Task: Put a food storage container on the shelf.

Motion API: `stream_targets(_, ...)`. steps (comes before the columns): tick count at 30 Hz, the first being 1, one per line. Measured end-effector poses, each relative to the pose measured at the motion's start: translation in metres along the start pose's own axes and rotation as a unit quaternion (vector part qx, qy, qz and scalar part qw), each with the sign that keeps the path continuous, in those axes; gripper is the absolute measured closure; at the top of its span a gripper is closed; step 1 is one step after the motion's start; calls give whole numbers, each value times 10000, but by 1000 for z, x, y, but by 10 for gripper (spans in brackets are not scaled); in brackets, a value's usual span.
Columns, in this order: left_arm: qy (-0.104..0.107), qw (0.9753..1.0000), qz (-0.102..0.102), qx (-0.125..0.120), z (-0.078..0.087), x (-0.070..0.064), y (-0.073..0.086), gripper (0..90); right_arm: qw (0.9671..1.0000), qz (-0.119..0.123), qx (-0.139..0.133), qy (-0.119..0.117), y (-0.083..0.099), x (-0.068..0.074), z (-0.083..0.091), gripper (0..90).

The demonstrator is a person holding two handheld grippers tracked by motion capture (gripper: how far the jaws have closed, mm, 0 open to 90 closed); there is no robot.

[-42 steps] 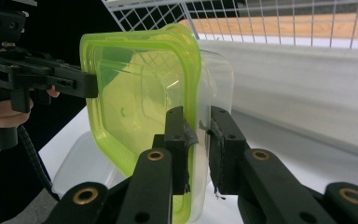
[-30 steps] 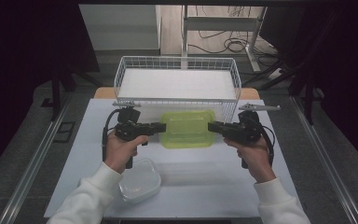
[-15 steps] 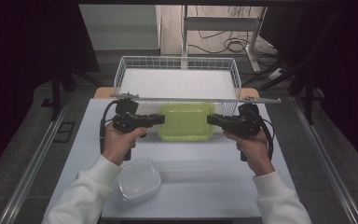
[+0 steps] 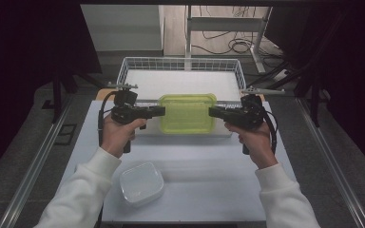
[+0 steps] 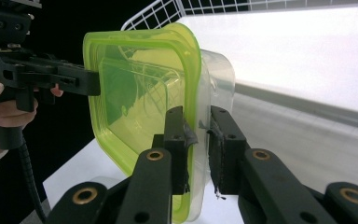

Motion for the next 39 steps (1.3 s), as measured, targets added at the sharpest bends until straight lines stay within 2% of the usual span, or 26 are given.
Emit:
stream_targets(17,19,10000,-25,-50,-2,15,-24,795,9999,-62,-109,-7,-22,-6,-11,775)
stream_targets(23,-43,9998,-171,-38,-2,16,-40,795,9998,-54,-183,43,-34,-7,-11,776)
stream_targets(30,-53,9997,-248,-37,-7,20,-57,796,9996,-79,-282,32,-49,-13,-13,776)
stream_targets(36,-27,9995,-271,-131,-10,26,-66,796,9995,-86,-293,67,-58,-18,-15,776)
stream_targets(39,32,9997,-171,-159,-13,32,-69,797,9995,-77,-268,124,-65,-18,-17,776)
Point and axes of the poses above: each handheld gripper's, and its own axes: z roughly backward along the jaws, y roughly out of its underside, x roughly to its left, the point moved 5 cm from there along -z, roughly forward along the jaws, and after that the axes turned 6 degrees about -z, right-handed, at the moved point
